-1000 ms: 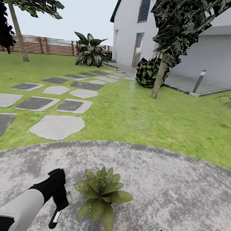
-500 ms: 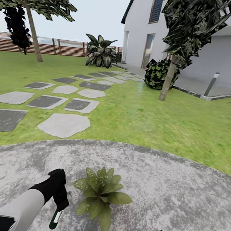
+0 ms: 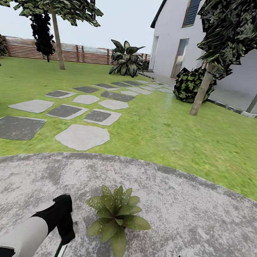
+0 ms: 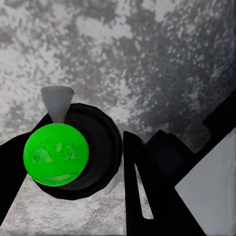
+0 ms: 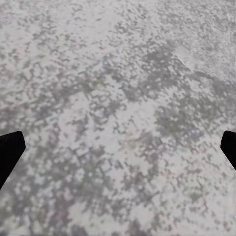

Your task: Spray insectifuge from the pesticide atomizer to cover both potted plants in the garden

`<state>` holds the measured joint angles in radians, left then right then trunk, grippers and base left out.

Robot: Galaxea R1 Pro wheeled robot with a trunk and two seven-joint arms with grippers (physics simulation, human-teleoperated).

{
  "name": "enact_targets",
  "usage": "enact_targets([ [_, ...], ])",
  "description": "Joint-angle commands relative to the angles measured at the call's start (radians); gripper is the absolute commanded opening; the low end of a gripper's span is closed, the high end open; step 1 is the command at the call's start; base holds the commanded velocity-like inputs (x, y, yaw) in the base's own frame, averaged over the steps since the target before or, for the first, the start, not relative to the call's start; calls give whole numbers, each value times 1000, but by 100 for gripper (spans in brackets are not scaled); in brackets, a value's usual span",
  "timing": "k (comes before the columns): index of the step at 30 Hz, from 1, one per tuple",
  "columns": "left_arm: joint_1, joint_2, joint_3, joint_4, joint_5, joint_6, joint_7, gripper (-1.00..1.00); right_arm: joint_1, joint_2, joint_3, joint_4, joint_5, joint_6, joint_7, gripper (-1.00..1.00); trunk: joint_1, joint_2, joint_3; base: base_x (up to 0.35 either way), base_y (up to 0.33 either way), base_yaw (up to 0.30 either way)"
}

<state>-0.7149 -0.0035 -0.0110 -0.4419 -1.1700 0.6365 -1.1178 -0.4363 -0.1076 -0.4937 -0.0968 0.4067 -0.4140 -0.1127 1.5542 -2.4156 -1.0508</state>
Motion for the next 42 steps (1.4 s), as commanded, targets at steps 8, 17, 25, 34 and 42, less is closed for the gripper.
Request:
enact_targets([
  [8, -9, -33, -10, -21, -11, 11, -86, -100, -1, 0, -5, 2, 11, -3, -5, 100, 0, 0, -1, 0, 0, 3],
  [17, -72, -37, -55, -49, -57, 17, -208, -100, -1, 0, -5, 3, 11, -3, -4, 100, 0, 0, -1, 0, 0, 0],
  [25, -124, -30, -55, -53, -57, 18, -211, -100, -1, 0, -5, 2, 11, -3, -4, 100, 0, 0, -1, 0, 0, 0],
  [34, -138, -23, -58, -51, -57, 18, -210, -100, -1, -1, -5, 2, 11, -3, -5, 100, 0, 0, -1, 0, 0, 23],
  [42, -136, -22, -57, -47, -56, 19, -205, -100, -1, -1, -5, 2, 11, -3, -5, 100, 0, 0, -1, 0, 0, 261],
])
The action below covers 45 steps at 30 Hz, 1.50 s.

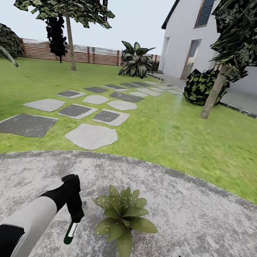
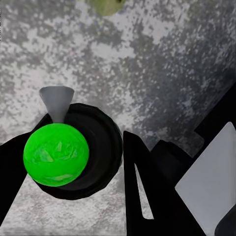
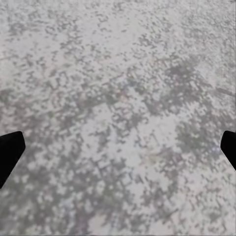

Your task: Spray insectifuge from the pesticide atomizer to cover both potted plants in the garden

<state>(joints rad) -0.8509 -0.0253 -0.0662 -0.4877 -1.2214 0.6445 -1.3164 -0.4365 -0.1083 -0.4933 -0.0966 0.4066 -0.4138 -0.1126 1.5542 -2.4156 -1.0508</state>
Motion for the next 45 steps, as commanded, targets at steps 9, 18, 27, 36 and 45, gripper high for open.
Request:
enact_targets([
  [9, -1, -4, -1, -4, -4, 10, -3, -100, -1, 0, -5, 1, 11, -5, -4, 100, 0, 0, -1, 6, -36, 162],
  [18, -1, -1, 0, 4, -4, 10, -1, -100, -1, 1, -5, 1, 11, -5, -4, 100, 0, 0, -1, 18, -61, 79],
  [27, 1, 5, 5, 9, -4, 10, 7, -100, -1, 1, -5, 1, 10, -5, -5, 100, 0, 0, -1, 0, 0, 260],
  [36, 1, 4, 8, 11, -3, 10, 26, -100, -1, 1, -5, 1, 11, -5, -5, 100, 0, 0, -1, 0, -148, 47],
  [45, 1, -5, 9, 11, -3, 10, 26, -100, -1, 1, -5, 1, 11, -5, -5, 100, 0, 0, -1, 0, -273, 232],
])
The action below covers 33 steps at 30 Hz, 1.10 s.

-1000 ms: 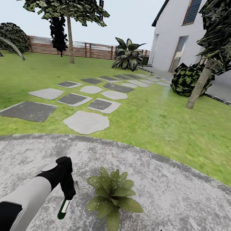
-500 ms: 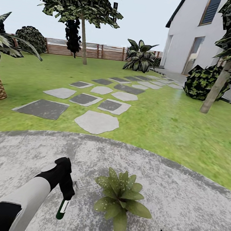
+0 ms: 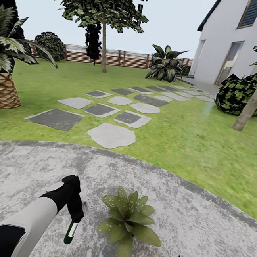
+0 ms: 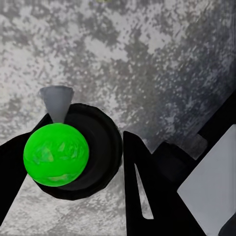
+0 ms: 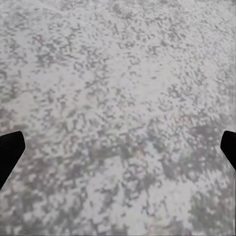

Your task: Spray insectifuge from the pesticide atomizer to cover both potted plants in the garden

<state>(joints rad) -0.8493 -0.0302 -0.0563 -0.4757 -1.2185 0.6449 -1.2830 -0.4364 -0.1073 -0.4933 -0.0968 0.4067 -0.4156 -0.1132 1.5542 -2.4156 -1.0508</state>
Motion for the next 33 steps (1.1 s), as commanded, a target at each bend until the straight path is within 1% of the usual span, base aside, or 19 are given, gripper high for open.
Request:
enact_targets([
  [1, 0, 0, -1, -1, -6, 10, -7, -100, -1, 0, -5, 2, 11, -3, -5, 100, 0, 0, -1, 0, -273, 62],
  [3, 6, 0, -1, 8, -5, 10, -7, -100, -1, 0, -5, 2, 11, -3, -4, 100, 0, 0, -1, 0, -234, 19],
  [6, 43, 1, -1, 12, -6, 10, 16, -100, -1, 0, -6, 2, 11, -3, -5, 100, 0, 0, -1, 0, -55, 3],
  [8, 64, 14, 1, 22, -1, 10, 38, -100, -1, 0, -6, 2, 11, -3, -5, 100, 0, 0, -1, 0, -9, 0],
  [13, 124, 15, 0, 32, 5, 8, 43, -100, -1, 0, -6, 2, 11, -3, -5, 100, 0, 0, -1, 0, -1, 0],
  [17, 133, 15, 3, 21, 7, 8, 43, -100, -1, 0, -6, 2, 11, -3, -5, 100, 0, 0, -1, 0, 0, 0],
  [20, 129, 20, 4, 15, 7, 9, 43, -100, -1, 0, -6, 2, 11, -3, -5, 100, 0, 0, -1, 0, 0, 0],
  [21, 127, 24, 4, 15, 7, 9, 43, -100, -1, 0, -7, 2, 11, -3, -5, 100, 0, 0, -1, 0, 0, 0],
  [22, 124, 40, 4, 14, 8, 9, 42, -100, -1, 0, -7, 2, 11, -3, -5, 100, 0, 0, -1, 0, 0, 0],
  [23, 123, 50, 10, 14, 9, 9, 42, -100, -1, 0, -7, 2, 11, -3, -5, 100, 0, 0, -1, 0, 0, 0],
  [26, 123, 63, 42, 14, 10, 6, 43, -100, -1, 0, -7, 2, 11, -3, -5, 100, 0, 0, -1, 0, 0, 0],
  [27, 124, 64, 49, 14, 10, 5, 48, -100, -1, 0, -7, 2, 11, -3, -5, 100, 0, 0, -1, 0, 0, 0],
  [28, 126, 61, 51, 15, 11, 5, 66, -100, -1, -1, -7, 1, 11, -3, -5, 100, 0, 0, -1, 0, 0, 0],
  [33, 133, 49, 54, 17, 14, -1, 133, -100, -1, -1, -5, 2, 11, -3, -5, 100, 0, 0, -1, 0, 0, 0],
])
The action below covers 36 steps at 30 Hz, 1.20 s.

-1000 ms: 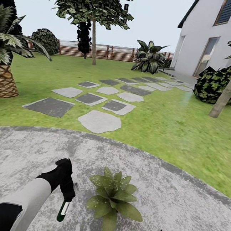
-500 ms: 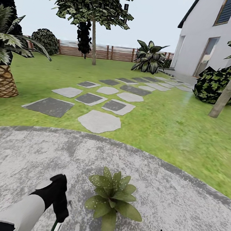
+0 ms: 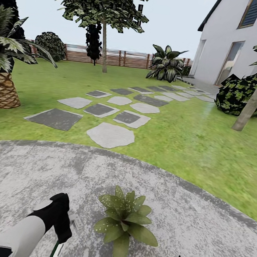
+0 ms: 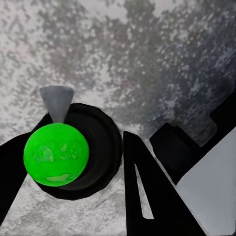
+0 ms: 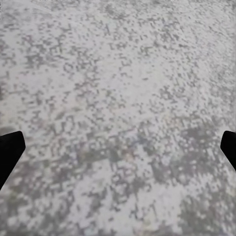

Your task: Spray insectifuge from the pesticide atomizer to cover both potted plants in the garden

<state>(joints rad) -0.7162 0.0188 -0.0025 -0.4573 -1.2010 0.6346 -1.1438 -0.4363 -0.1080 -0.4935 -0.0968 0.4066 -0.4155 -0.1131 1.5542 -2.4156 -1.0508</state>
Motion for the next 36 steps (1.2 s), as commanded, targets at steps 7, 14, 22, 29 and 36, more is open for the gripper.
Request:
enact_targets([
  [7, 0, -8, 1, -43, 23, 0, 4, -100, -1, 1, -5, 2, 11, -3, -5, 100, 0, 0, -1, 0, 0, 0],
  [14, 0, -10, 3, -50, 46, -7, 22, -100, -1, 1, -5, 2, 11, -3, -5, 100, 0, 0, -1, 0, 0, 0],
  [22, 2, -11, -3, -33, 51, -8, 66, -100, -1, 1, -5, 2, 11, -4, -5, 100, 0, 0, -1, 0, 0, 172],
  [29, 3, -17, -6, -32, 52, -10, 67, -100, -1, 1, -5, 1, 11, -4, -5, 100, 0, 0, -1, 0, 0, 228],
  [36, 3, -24, -7, -32, 51, -10, 68, -100, -1, -1, -7, 0, 11, -5, -5, 100, 0, 0, -1, 0, 0, 17],
])
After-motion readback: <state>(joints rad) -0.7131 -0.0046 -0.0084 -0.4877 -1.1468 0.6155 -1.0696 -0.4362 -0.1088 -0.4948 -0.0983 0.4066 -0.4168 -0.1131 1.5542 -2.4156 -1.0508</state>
